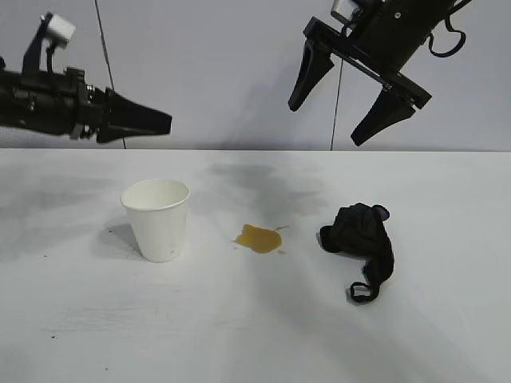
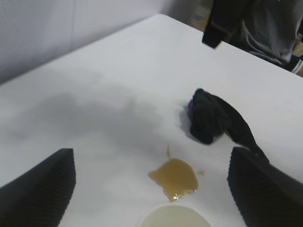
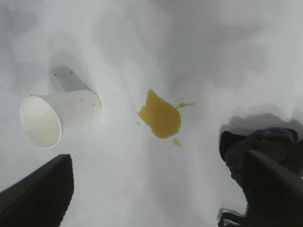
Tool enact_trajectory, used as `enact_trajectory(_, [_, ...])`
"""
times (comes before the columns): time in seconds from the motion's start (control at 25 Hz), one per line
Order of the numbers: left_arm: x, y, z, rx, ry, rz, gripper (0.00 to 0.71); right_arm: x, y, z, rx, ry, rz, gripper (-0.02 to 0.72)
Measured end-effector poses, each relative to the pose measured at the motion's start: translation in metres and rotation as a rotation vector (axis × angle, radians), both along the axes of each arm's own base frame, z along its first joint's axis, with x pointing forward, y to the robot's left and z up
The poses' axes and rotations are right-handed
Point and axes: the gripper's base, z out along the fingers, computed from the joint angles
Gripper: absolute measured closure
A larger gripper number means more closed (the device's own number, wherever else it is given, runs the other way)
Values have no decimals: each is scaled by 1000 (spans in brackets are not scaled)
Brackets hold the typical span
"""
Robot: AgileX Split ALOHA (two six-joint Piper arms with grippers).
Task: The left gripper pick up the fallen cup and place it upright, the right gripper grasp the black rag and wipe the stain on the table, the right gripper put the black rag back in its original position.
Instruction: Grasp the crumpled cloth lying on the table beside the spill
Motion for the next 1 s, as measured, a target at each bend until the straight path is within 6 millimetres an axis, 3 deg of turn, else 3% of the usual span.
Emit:
enact_trajectory(0.12, [-1, 2, 21, 50, 98, 25, 77, 0, 0, 0, -3, -11, 19, 42])
enact_trajectory(0.32, [0, 7, 27, 88, 434, 127, 77, 0, 0, 0, -7, -24, 43, 42])
enact_trajectory(0.52, [6, 7, 45, -23, 716, 247, 77, 0, 0, 0, -11, -36, 64, 42])
enact_trajectory(0.8, [15, 5, 75, -134, 918, 343, 77, 0, -6, -3, -97, -62, 115, 42])
enact_trajectory(1.0, [14, 8, 75, -90, 965, 377, 77, 1, -19, -8, -252, -77, 145, 42])
